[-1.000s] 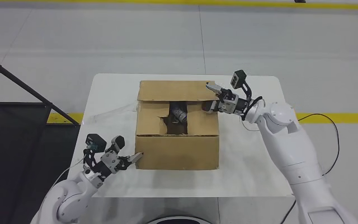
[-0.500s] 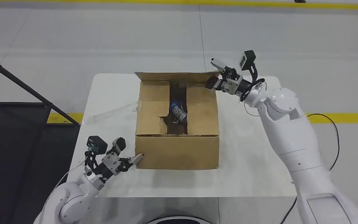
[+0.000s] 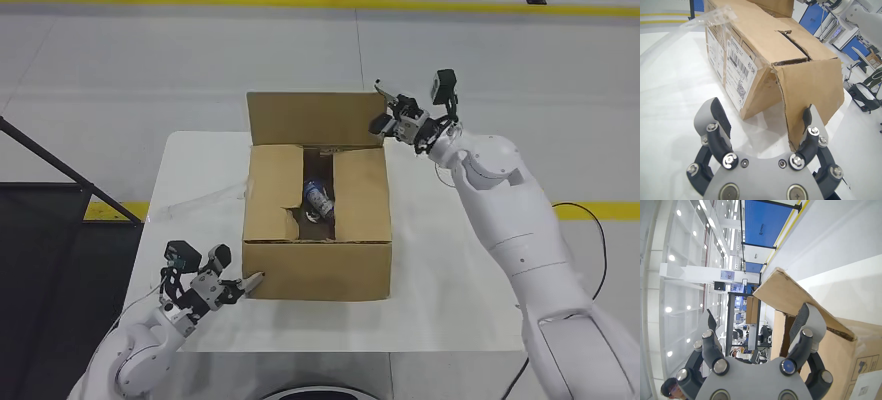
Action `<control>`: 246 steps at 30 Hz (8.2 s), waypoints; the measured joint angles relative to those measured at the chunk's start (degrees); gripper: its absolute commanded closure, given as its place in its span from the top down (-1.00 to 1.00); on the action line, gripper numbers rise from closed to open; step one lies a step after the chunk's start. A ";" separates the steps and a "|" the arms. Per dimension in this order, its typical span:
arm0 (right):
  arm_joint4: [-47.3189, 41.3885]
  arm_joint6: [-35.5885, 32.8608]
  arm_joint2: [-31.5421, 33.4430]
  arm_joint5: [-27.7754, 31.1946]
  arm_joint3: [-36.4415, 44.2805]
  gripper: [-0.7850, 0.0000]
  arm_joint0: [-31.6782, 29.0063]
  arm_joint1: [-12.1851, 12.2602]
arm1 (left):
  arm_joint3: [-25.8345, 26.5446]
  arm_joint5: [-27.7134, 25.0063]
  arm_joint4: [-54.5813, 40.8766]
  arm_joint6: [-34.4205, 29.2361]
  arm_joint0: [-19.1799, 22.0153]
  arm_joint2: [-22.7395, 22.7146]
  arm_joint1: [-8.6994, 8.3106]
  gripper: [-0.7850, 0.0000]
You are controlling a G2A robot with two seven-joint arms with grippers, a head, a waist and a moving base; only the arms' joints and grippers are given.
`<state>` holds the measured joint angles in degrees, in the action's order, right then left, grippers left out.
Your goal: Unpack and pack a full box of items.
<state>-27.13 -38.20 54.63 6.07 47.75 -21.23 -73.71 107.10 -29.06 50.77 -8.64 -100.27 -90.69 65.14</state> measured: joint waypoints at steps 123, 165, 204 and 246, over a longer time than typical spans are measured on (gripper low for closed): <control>5.78 -6.71 -11.65 -1.23 13.28 1.00 -1.40 -13.82 | 7.39 12.04 -1.96 5.77 2.02 0.37 1.11 1.00; 27.35 -16.84 11.60 -0.86 47.72 1.00 -25.92 -5.04 | -5.17 13.41 -10.75 2.57 4.36 -7.38 1.23 1.00; 29.18 -25.82 27.31 17.31 64.03 1.00 -43.28 0.16 | 27.60 18.18 -13.21 -3.86 -3.72 -12.31 1.61 1.00; 19.81 -28.19 40.58 23.54 59.01 1.00 -52.35 3.26 | -1.94 40.35 -35.59 -40.88 42.47 22.04 4.22 1.00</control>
<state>-7.31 -66.39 95.21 29.61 106.76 -73.58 -70.45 105.16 11.29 15.18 -49.52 -57.80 -68.65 69.36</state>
